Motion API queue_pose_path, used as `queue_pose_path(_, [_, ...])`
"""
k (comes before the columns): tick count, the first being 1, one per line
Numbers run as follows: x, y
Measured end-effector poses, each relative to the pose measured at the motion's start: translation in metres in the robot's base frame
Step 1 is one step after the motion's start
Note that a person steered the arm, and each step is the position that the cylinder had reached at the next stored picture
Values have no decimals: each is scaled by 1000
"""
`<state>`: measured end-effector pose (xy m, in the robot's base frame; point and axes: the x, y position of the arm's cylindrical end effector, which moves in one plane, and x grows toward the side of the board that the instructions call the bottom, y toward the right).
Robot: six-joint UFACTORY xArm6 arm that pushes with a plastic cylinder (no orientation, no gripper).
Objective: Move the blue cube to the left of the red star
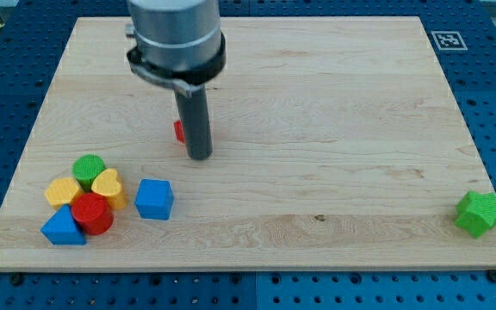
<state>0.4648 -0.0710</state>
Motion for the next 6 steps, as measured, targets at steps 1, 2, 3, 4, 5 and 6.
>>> queue_pose_path(1, [10, 16])
queue_pose_path(2, [63, 26])
queue_pose_path(3, [96, 26])
queue_pose_path(4, [116, 19])
queue_pose_path(5, [129, -5])
queue_pose_path(6, [119, -39])
